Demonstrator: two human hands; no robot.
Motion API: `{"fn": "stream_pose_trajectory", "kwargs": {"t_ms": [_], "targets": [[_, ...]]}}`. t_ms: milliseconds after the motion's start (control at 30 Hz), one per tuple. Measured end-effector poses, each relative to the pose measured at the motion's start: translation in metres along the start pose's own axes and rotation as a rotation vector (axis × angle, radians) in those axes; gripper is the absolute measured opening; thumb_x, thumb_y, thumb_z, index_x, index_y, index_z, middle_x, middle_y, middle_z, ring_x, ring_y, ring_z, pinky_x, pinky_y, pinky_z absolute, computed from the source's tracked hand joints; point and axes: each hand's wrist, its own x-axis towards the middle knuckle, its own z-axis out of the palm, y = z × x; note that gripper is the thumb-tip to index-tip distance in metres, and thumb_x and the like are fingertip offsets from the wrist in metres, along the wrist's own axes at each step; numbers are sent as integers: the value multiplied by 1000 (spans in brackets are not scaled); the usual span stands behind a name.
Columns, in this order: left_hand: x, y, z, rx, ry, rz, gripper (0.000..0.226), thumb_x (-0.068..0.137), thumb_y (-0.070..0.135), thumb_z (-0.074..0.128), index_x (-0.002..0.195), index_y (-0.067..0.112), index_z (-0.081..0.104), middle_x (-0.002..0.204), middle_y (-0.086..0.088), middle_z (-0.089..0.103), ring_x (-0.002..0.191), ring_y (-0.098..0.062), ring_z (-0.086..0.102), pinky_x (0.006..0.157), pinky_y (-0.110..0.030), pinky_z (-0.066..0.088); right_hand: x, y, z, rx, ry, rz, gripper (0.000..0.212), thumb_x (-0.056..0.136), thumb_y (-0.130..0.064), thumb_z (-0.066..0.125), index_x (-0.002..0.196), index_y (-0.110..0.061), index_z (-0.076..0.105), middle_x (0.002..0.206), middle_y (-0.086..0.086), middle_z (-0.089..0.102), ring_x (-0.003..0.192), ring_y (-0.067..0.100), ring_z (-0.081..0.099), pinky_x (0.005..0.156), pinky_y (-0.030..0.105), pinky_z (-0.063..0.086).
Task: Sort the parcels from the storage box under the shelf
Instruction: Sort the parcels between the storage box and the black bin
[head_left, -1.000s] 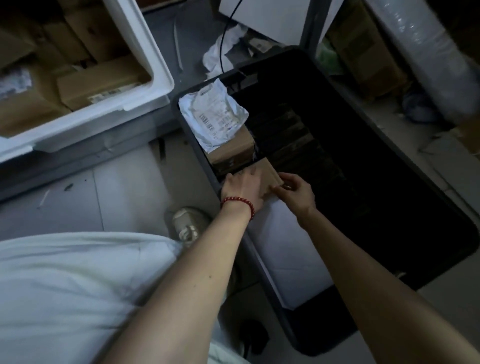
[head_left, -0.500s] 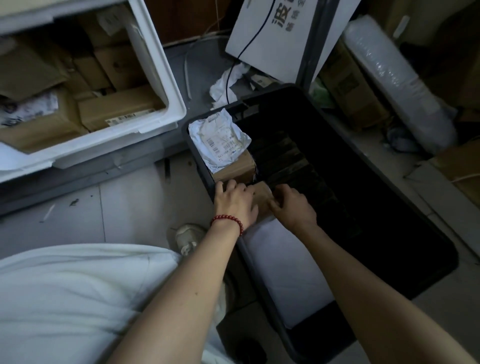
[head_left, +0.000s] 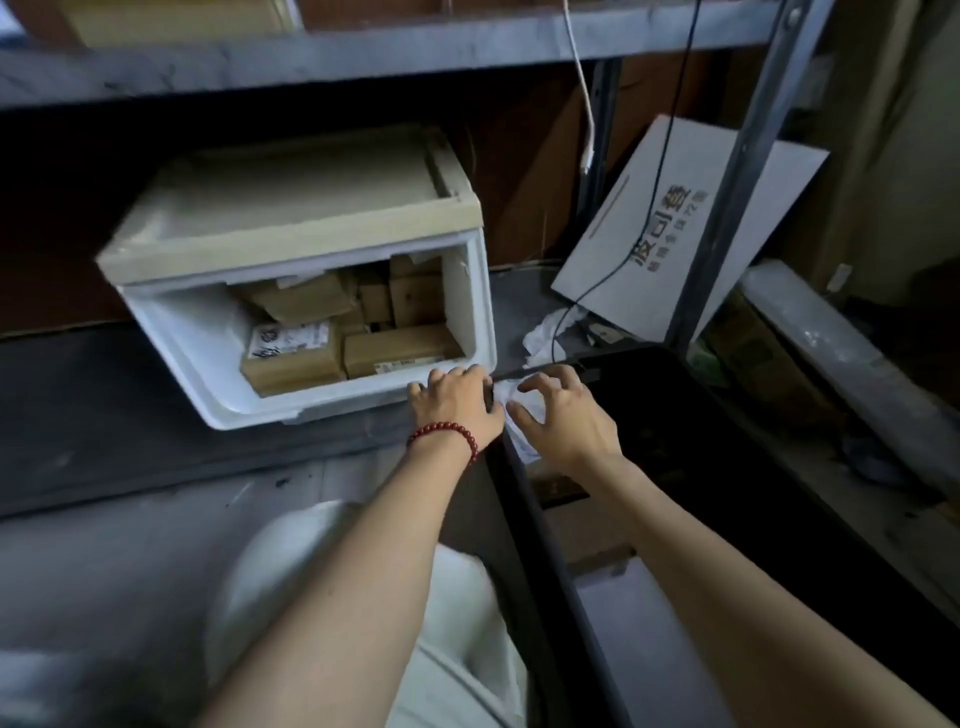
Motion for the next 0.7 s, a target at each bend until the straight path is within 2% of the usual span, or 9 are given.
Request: {"fn": "stream_pose_trajectory", "kwargs": {"t_ms": [100,200,400,600,700], "targets": [[-4,-27,-36,-4,63,-83,38,88,44,52,123,29,53,128,2,56,123,-24,44,101,-42,34,6,-33,-10,-52,12,-120,40,92,-52,49,124,-30,55,131,-4,44,119,18,49,80,34,51],[-12,-61,-69,-10,152,-127,36,88,45,51,121,32,53,126,6,59,120,-21,48,101,-40,35,6,-51,-14,-68,-20,-181,37,92,-47,51,125,-30,54,131,-5,45,117,18,50,82,31,47],[-43,-141,-116,38,195,-246,34,89,45,49,121,33,52,124,6,60,118,-20,51,92,-36,36,13,-108,-23,-96,-45,-252,46,95,-50,47,131,-22,51,138,-2,42,123,22,47,93,35,45],[-59,-186,-158,41,244,-315,31,90,44,50,119,32,52,123,7,61,114,-21,55,92,-35,38,27,-185,-31,-52,-52,-322,47,93,-46,50,133,-22,49,134,2,44,121,25,47,92,36,43],[-64,-198,-162,-4,247,-324,30,91,44,50,119,33,52,123,9,60,112,-19,56,93,-35,40,30,-214,-29,19,-43,-282,49,94,-47,47,133,-17,47,134,4,43,121,27,47,91,39,43]]}}
